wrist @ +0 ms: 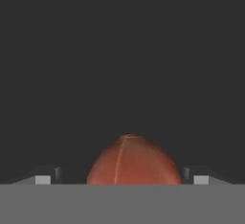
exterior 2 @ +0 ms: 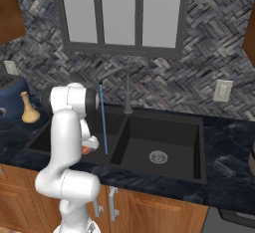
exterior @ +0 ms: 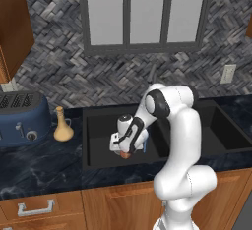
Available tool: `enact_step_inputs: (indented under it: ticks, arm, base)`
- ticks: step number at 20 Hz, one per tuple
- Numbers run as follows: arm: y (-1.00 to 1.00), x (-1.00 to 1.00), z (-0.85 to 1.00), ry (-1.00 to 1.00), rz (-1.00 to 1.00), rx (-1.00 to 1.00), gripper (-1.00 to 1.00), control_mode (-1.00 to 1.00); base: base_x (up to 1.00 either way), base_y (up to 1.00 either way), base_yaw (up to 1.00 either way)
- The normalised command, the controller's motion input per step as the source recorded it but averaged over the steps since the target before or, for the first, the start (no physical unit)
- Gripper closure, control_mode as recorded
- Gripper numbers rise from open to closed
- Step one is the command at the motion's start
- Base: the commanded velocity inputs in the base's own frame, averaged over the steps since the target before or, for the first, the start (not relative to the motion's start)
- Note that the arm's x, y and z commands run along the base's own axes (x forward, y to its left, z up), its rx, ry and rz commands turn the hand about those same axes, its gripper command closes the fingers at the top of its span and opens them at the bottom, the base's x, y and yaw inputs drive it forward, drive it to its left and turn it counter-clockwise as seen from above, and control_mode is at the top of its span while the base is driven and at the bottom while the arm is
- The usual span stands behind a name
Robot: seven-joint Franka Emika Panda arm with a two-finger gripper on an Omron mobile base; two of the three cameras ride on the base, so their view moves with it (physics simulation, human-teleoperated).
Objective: Turn on the sink faucet. Then move the onion from the counter to the sink. Turn off the sink. Move the vegetable from the sink to the pot next to the stove. Finally move the pot to the rear left burner.
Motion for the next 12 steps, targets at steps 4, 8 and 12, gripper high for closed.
enact_step_inputs:
  ticks: [4, 8, 12]
  arm:
    - [-0.06, -0.17, 0.22, -0.02, -0.06, 0.00, -1.00, -1.00]
    - [-0.03, -0.18, 0.37, -0.06, -0.05, -0.01, -1.00, -1.00]
    - [-0.02, -0.21, 0.48, -0.09, -0.04, -0.03, -1.00, -1.00]
  base:
    - [0.00, 0.00, 0.00]
    - [0.00, 0.00, 0.00]
    - [0.00, 0.00, 0.00]
